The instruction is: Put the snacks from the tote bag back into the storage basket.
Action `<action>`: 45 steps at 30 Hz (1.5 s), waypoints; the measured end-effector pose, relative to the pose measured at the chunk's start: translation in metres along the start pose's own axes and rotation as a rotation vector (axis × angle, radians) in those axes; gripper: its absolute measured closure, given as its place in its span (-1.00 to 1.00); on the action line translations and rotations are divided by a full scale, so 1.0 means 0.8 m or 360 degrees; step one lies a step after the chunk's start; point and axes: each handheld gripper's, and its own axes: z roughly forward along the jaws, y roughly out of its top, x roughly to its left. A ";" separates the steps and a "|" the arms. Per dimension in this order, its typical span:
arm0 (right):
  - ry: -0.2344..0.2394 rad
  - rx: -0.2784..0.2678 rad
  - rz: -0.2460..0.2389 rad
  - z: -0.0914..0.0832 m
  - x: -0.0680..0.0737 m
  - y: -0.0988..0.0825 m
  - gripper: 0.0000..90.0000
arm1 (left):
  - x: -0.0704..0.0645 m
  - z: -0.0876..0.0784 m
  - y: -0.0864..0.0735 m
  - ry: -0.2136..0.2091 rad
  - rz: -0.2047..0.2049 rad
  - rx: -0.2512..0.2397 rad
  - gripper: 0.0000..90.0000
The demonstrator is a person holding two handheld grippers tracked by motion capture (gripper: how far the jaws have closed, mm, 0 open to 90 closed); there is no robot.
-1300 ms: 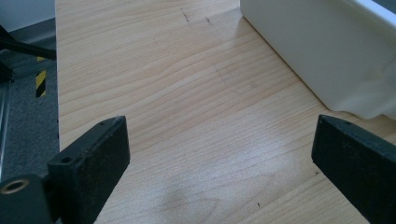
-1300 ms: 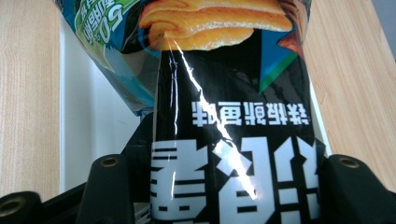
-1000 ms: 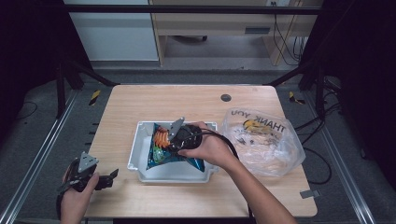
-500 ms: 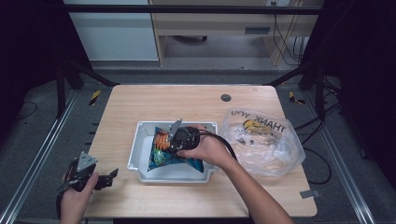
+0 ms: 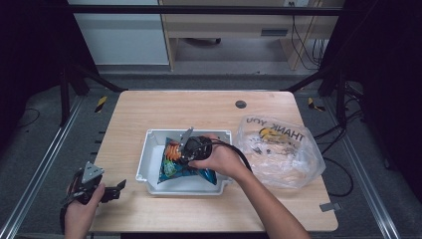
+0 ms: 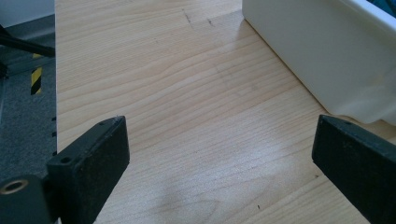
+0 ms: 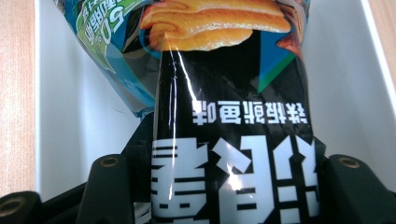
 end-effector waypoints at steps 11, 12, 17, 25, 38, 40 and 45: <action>-0.0002 -0.0014 0.0013 0.002 0.000 -0.001 -0.09 | -0.001 0.000 0.001 -0.0002 0.0002 -0.0004 -0.92; -0.0001 -0.0015 0.0013 0.002 0.000 -0.001 -0.09 | 0.000 0.000 0.001 0.0000 0.0006 -0.0001 -0.92; 0.0006 -0.0034 0.0036 0.003 0.000 -0.004 -0.12 | 0.000 0.000 0.000 0.0002 0.0003 0.0001 -0.92; 0.0008 -0.0052 0.0046 0.003 0.000 -0.005 -0.15 | 0.000 0.000 0.001 0.0008 0.0011 0.0000 -0.92; -0.0037 -0.0021 0.0053 -0.001 0.007 -0.005 -0.58 | 0.000 0.001 0.001 0.0008 0.0021 0.0010 -0.92; -0.0030 -0.0041 0.0063 -0.004 0.006 -0.006 -0.60 | 0.001 0.001 0.001 0.0007 0.0020 0.0011 -0.92; -0.0056 -0.0072 0.0066 -0.011 0.005 -0.008 -0.68 | 0.001 0.001 0.001 0.0013 0.0015 0.0006 -0.92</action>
